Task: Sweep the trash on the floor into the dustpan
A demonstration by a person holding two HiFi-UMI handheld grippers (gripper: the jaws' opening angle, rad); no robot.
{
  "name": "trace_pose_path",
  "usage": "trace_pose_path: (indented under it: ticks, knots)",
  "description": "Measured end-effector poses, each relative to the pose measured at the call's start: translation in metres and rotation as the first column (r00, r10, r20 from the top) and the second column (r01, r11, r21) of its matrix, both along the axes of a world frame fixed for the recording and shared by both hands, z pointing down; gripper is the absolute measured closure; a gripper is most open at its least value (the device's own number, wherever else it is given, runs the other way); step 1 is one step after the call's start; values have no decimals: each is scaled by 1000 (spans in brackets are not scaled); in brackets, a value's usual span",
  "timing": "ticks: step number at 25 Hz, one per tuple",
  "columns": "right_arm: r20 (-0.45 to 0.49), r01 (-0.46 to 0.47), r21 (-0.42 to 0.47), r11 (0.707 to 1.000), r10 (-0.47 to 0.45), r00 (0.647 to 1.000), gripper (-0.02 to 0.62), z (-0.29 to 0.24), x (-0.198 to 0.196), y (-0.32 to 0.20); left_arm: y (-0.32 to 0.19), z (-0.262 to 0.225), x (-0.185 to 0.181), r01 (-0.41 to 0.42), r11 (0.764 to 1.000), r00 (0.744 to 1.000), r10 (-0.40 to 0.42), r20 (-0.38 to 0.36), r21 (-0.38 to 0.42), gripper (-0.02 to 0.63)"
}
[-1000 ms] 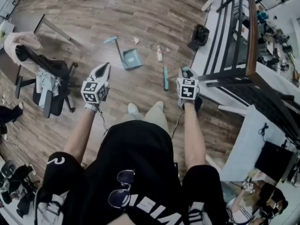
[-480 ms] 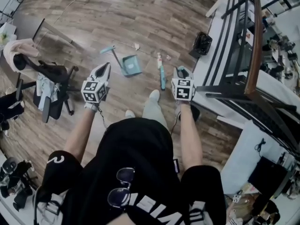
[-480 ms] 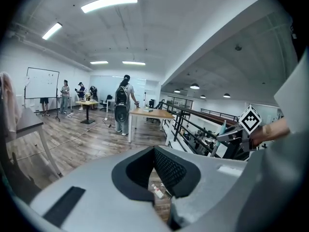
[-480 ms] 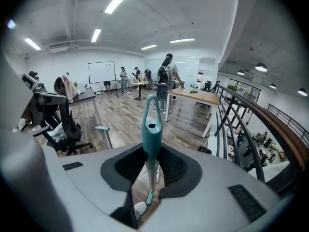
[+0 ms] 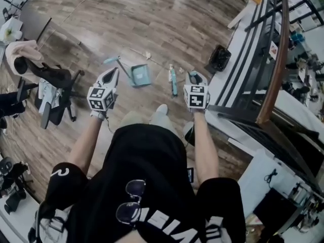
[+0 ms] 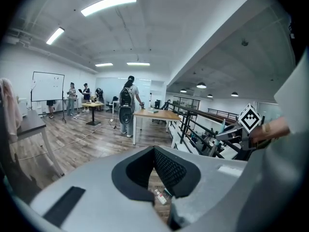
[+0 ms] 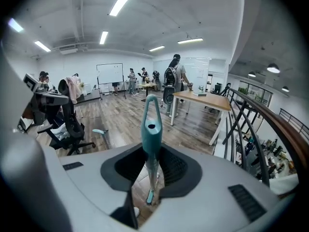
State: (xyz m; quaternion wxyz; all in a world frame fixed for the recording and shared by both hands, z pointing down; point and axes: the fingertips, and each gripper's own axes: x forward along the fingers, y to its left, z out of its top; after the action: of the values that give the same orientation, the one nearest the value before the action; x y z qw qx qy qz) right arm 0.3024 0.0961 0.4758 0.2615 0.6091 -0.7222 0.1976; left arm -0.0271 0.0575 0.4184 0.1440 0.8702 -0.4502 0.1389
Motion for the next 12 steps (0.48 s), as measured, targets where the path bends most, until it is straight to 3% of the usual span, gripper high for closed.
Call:
trace_pose_path:
  ticks: [12]
  knots:
    - [-20, 38, -13, 999, -38, 999, 511, 5, 23, -42, -20, 0, 3, 32, 999, 999, -32, 33, -14, 607]
